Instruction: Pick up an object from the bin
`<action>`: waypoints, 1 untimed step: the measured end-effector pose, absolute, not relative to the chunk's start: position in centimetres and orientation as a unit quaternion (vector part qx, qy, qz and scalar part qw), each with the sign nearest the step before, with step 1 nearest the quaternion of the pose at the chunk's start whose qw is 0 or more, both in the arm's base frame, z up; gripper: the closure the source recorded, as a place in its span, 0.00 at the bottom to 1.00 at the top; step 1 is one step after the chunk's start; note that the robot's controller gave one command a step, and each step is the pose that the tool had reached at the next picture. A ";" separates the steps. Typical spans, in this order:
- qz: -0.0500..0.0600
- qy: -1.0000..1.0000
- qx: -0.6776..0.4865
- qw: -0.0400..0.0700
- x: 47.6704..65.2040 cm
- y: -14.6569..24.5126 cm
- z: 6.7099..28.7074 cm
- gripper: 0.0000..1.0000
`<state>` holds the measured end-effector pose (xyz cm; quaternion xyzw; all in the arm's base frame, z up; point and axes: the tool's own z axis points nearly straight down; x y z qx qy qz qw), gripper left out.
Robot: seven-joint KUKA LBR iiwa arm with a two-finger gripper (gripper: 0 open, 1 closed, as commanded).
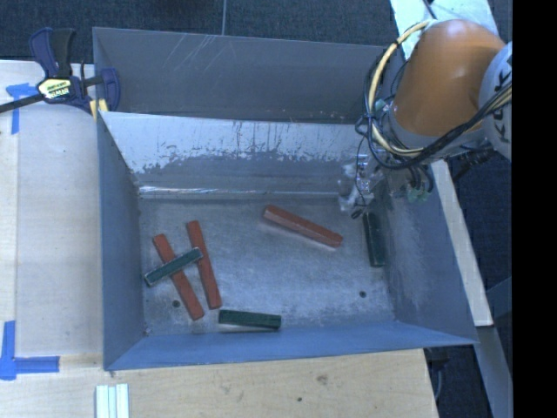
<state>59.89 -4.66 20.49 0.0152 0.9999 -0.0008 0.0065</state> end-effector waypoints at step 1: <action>0.000 1.000 0.015 0.002 59.7 -4.6 19.9 0.00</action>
Offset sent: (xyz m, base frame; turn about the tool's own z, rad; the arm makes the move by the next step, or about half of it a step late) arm 0.0000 0.0000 0.0000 0.0000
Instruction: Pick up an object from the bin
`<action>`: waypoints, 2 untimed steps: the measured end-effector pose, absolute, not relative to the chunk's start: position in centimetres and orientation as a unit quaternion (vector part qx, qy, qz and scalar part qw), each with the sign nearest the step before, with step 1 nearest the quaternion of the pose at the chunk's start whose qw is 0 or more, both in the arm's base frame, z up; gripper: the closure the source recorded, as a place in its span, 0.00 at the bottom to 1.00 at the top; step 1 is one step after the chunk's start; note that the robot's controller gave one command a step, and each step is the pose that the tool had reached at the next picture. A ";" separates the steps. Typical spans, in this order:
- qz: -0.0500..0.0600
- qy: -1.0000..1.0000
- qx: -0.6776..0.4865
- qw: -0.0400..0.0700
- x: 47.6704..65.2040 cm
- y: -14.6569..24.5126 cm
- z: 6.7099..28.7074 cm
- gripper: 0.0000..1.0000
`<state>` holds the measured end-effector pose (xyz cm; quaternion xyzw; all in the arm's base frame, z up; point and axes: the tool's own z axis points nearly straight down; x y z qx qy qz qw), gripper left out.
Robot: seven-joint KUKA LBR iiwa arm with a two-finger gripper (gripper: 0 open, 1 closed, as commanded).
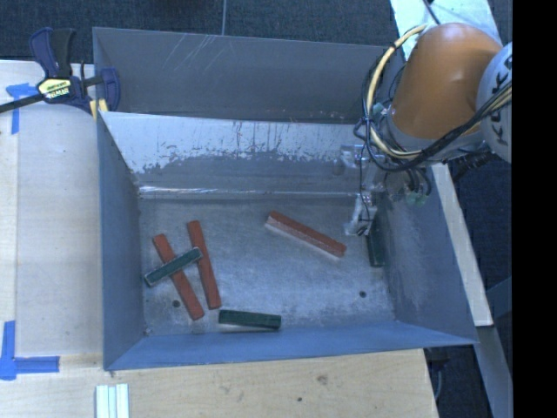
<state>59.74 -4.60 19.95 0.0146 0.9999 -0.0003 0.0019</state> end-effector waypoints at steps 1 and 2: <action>0.000 1.000 -0.003 -0.001 61.7 -2.9 8.7 0.00; 0.000 1.000 -0.006 0.000 60.2 -2.8 6.9 0.00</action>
Offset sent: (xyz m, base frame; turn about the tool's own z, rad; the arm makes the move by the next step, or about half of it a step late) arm 0.0201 0.0167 -0.1082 -0.0338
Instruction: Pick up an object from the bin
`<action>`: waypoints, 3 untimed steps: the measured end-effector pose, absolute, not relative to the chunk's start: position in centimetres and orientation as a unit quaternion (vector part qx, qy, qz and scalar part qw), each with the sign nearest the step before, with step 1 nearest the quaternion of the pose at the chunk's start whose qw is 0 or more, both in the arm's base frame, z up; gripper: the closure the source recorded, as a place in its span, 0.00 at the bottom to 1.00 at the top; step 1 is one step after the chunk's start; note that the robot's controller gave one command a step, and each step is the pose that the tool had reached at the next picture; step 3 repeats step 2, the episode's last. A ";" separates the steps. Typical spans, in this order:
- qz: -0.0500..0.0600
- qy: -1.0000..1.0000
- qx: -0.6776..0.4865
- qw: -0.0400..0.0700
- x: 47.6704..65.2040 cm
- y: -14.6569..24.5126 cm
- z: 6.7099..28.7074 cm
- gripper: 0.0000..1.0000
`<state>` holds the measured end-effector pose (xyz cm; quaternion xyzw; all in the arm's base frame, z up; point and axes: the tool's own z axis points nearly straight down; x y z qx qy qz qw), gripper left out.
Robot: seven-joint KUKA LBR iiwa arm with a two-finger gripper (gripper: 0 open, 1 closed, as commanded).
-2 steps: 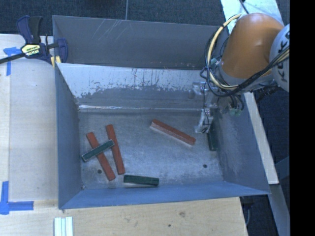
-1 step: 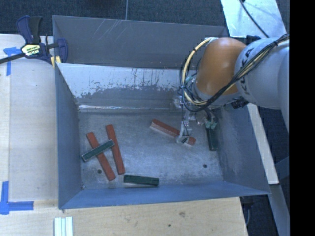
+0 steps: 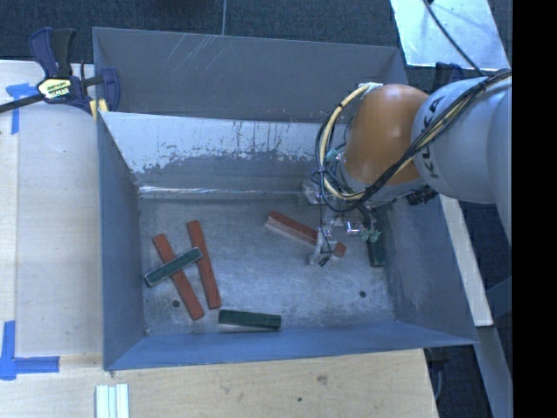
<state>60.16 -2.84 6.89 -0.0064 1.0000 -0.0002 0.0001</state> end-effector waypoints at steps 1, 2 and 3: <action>0.000 1.000 -0.007 0.003 60.4 -2.8 7.2 1.00; -0.001 0.999 -0.045 0.007 60.2 -2.1 22.1 1.00; -0.001 0.999 -0.045 0.007 60.2 -2.1 22.1 1.00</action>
Offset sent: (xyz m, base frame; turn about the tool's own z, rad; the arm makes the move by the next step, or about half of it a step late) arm 0.0000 0.0000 0.0000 0.0000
